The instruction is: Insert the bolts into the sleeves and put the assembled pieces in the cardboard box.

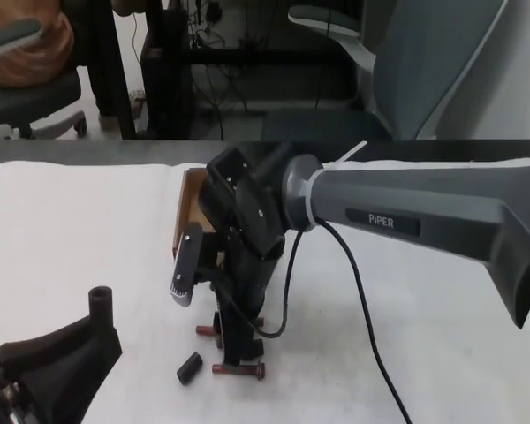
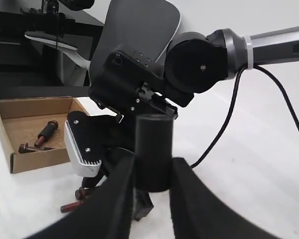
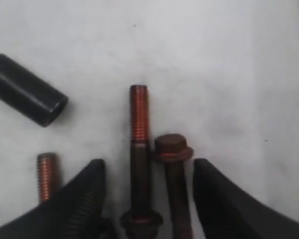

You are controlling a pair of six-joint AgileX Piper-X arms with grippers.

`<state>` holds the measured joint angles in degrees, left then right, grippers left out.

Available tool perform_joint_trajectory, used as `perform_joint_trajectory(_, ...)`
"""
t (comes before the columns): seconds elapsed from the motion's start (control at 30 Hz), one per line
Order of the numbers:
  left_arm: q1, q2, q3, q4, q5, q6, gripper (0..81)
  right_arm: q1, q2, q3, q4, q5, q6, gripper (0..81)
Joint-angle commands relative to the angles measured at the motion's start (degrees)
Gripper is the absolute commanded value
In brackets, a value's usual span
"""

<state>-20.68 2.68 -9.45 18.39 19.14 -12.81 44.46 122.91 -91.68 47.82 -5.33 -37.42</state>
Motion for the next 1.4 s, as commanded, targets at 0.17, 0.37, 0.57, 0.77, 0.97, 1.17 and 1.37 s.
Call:
perform_joint_trajectory(0.17,0.02,-0.47,-0.13,-0.74,0.28,-0.03,1.8,-0.03,0.06,-7.17,7.12,-0.97,-0.31,50.0)
perform_joint_trajectory(0.37,0.02,-0.47,-0.13,-0.74,0.28,-0.03,1.8,-0.03,0.06,-9.19,1.44,0.09,-0.94,40.7)
perform_joint_trajectory(0.57,0.02,-0.47,-0.13,-0.74,0.28,-0.03,1.8,-0.03,0.99,-9.19,1.64,4.09,-4.49,40.7)
perform_joint_trajectory(0.77,0.02,-0.47,-0.13,-0.74,0.28,-0.03,1.8,-1.48,1.24,-8.28,1.22,4.99,-5.45,40.7)
perform_joint_trajectory(0.97,0.02,-0.47,-0.13,-0.74,0.28,0.42,1.8,-2.25,1.24,-8.12,2.89,4.59,-5.03,40.7)
perform_joint_trajectory(1.17,0.02,-0.47,-0.13,-0.74,0.28,0.42,1.8,-1.91,1.24,-7.47,5.56,3.47,-4.36,40.7)
perform_joint_trajectory(1.37,0.02,-0.47,-0.13,-0.74,0.28,1.3,1.8,-1.65,1.4,-6.5,5.7,2.47,-3.32,40.7)
